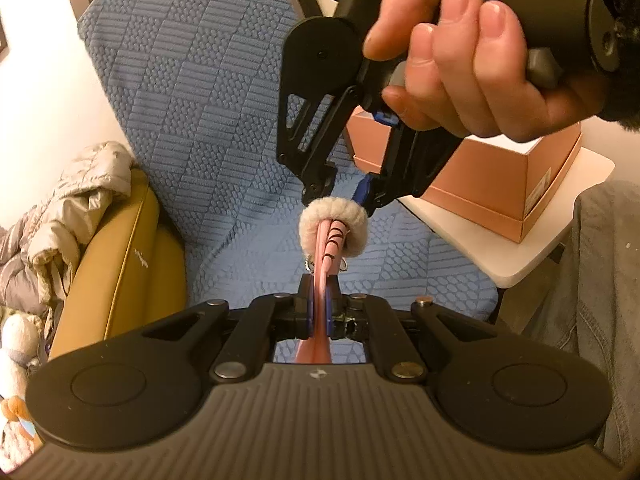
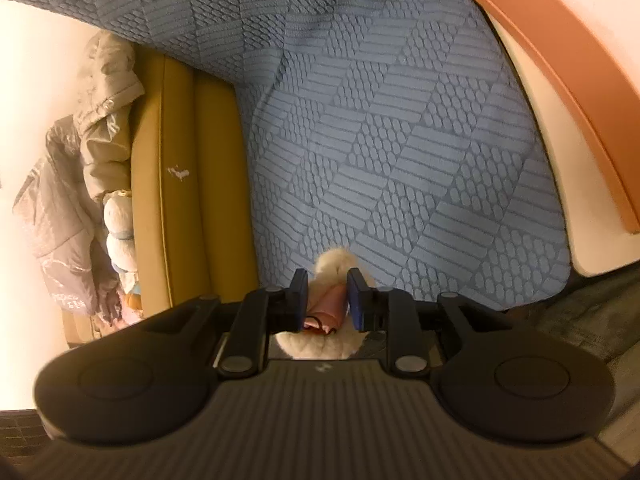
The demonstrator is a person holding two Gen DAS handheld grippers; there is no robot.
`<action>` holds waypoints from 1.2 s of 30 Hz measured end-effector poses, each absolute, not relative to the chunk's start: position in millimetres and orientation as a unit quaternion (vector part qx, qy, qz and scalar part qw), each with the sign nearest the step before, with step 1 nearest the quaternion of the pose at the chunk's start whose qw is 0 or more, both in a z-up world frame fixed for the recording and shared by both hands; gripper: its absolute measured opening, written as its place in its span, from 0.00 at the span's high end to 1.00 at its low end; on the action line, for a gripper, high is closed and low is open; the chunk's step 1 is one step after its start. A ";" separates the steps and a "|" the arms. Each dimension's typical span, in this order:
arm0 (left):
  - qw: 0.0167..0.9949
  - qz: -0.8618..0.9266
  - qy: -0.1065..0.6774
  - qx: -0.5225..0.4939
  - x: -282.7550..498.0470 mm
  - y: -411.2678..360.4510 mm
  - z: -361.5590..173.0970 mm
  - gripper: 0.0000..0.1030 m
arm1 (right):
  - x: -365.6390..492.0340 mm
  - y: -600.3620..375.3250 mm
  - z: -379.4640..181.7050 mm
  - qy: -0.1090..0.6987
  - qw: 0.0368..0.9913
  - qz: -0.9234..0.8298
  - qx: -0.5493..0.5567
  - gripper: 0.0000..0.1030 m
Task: Organize objects
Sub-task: 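Stretch the hair tie over the strip end with the right tool while the left tool holds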
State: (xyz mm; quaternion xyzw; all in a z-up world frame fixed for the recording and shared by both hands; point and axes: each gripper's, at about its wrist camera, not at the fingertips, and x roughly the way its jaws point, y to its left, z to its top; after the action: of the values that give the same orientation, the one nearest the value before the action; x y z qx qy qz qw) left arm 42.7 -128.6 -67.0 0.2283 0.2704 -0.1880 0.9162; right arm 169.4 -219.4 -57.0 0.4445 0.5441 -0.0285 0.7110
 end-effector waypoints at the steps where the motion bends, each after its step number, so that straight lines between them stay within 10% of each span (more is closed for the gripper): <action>1: 0.916 -0.187 0.271 0.229 42.3 -127.3 -68.3 0.94 | 169.3 -218.2 -58.7 0.546 0.709 -0.029 0.445 0.76; 17: 0.914 -0.182 0.311 0.187 61.7 -118.8 -89.4 0.79 | 156.5 -205.7 -54.2 0.551 0.716 -0.007 0.429 0.77; 36: 0.925 -0.185 0.229 0.240 39.8 -130.1 -87.1 0.94 | 168.9 -209.6 -48.0 0.537 0.729 -0.015 0.424 0.78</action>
State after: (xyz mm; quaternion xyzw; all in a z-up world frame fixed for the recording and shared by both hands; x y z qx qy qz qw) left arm 39.8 -130.1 -87.1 0.2405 0.2288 -0.1852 0.9249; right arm 168.9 -209.6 -48.0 0.4239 0.5373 -0.0146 0.7290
